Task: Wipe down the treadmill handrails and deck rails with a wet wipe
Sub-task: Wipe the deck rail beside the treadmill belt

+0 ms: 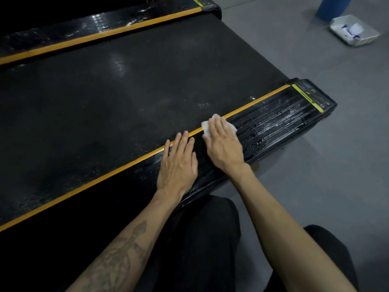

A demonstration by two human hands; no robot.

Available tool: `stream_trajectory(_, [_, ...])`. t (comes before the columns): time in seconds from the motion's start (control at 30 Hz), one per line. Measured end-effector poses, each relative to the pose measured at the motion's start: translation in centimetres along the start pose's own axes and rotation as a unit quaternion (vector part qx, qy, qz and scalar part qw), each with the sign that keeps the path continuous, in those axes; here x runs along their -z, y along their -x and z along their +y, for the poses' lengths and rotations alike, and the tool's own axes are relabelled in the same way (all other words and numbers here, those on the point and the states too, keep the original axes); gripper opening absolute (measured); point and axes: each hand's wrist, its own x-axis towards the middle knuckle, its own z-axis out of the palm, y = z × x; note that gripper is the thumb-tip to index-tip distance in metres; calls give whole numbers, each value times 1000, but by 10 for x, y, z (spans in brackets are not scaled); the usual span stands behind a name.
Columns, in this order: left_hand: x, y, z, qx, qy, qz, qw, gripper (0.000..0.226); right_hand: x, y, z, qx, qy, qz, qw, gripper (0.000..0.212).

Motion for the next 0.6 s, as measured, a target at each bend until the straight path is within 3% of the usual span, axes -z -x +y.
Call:
stream_trajectory(0.1, [0, -1, 0, -6, 5, 3, 1000, 53, -4, 12, 2, -69, 12, 18, 997, 65])
stream_trajectory(0.3, [-1, 0, 0, -15, 12, 11, 1000, 50, -7, 14, -8, -11, -28, 3, 1000, 66])
stream_trajectory(0.5, [-1, 0, 1, -33, 18, 13, 999, 49, -9, 32, -10, -74, -24, 28, 997, 66])
stream_trajectory(0.6, [-1, 0, 1, -33, 22, 15, 999, 50, -12, 33, -15, -36, -24, 11, 999, 65])
